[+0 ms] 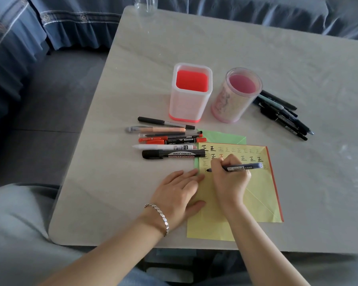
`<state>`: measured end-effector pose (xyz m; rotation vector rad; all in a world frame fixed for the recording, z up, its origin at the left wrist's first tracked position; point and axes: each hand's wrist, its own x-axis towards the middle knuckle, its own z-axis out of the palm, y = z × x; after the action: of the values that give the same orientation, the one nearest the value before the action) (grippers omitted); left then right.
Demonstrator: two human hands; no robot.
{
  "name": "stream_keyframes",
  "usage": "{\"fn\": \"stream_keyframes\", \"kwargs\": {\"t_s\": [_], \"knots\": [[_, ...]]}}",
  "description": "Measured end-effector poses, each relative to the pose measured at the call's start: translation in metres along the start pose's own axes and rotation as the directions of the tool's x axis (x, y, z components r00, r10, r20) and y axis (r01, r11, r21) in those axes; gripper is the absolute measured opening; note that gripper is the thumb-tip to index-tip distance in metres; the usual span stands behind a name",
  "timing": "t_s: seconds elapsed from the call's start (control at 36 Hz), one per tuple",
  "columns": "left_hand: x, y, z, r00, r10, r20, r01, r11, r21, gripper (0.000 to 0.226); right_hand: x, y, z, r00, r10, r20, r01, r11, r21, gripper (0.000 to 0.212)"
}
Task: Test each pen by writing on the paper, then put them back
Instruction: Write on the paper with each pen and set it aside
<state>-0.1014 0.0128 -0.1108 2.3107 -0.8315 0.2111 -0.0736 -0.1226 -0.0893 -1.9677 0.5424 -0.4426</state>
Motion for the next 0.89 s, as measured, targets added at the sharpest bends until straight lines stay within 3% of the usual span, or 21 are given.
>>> {"fn": "stream_keyframes", "kwargs": {"t_s": [0.89], "knots": [[0.0004, 0.0005, -0.0004, 1.000, -0.006, 0.004, 0.006, 1.000, -0.004, 0.022, -0.0010, 0.0005, -0.0007, 0.998, -0.031, 0.062, 0.030, 0.999, 0.015, 0.046]]}}
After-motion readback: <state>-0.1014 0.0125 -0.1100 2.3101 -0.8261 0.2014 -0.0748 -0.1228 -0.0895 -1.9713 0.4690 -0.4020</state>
